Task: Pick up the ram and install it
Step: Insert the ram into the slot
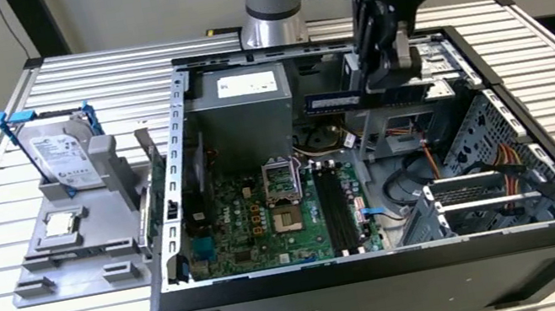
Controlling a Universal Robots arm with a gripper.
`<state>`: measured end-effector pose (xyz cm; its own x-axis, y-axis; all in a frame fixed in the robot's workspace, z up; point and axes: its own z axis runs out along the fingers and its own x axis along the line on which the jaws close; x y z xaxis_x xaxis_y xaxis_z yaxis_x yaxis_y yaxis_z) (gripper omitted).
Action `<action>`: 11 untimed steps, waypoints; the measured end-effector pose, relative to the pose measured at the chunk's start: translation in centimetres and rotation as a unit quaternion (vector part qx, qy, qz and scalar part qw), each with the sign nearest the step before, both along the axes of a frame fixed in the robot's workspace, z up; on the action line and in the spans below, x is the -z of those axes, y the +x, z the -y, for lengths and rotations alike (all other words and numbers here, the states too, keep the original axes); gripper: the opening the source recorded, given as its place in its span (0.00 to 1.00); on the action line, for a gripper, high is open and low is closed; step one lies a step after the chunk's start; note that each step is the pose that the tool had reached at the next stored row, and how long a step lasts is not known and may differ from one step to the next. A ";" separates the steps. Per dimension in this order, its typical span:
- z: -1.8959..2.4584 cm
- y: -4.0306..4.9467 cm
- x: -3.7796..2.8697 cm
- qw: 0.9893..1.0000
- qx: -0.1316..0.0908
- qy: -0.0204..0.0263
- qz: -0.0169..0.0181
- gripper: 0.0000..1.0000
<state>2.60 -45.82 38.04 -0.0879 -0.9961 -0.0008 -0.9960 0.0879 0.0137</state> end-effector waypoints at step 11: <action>-0.66 0.00 0.02 1.000 -0.010 0.000 0.000 0.00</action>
